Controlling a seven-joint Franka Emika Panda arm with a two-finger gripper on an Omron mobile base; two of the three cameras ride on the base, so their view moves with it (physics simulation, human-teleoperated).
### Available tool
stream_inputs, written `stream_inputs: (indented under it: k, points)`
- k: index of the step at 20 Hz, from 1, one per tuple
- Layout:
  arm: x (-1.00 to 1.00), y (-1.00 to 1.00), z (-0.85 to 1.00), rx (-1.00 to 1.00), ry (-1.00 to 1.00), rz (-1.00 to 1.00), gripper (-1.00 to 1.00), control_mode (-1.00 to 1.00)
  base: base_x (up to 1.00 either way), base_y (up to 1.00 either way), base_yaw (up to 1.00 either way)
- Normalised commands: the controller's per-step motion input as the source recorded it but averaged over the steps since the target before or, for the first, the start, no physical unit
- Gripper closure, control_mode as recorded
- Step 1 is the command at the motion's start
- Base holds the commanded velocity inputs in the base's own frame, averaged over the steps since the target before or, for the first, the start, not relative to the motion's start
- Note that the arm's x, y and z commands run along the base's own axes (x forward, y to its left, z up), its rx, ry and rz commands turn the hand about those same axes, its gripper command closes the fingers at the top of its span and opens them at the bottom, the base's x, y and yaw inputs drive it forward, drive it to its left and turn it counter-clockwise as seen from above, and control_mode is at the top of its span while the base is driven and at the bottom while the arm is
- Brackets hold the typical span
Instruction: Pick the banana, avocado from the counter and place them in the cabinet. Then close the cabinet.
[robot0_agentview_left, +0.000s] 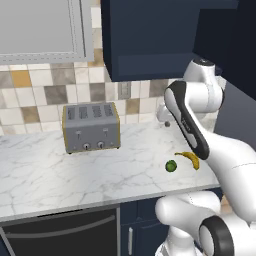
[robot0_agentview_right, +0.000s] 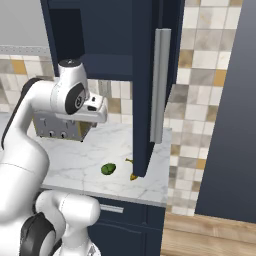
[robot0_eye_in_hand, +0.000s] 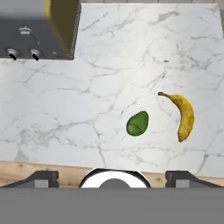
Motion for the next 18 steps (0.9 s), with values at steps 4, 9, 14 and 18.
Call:
stream_inputs:
  k: [4, 9, 14, 18]
  points:
    - [-0.23, 0.00, -0.40, 0.00, 0.06, 0.00, -1.00, -1.00, 0.00, 0.00, 0.00]
    - [-0.10, 0.00, -0.35, 0.00, 0.13, 0.00, -1.00, -1.00, 0.00, 0.00, 0.00]
    - [-0.01, 0.00, -0.40, 0.00, 0.12, -0.01, -1.00, -1.00, 0.00, 0.00, 0.00]
    - [0.00, -0.07, -0.41, 0.00, 0.10, -0.03, -1.00, -1.00, 0.00, 0.00, 0.00]
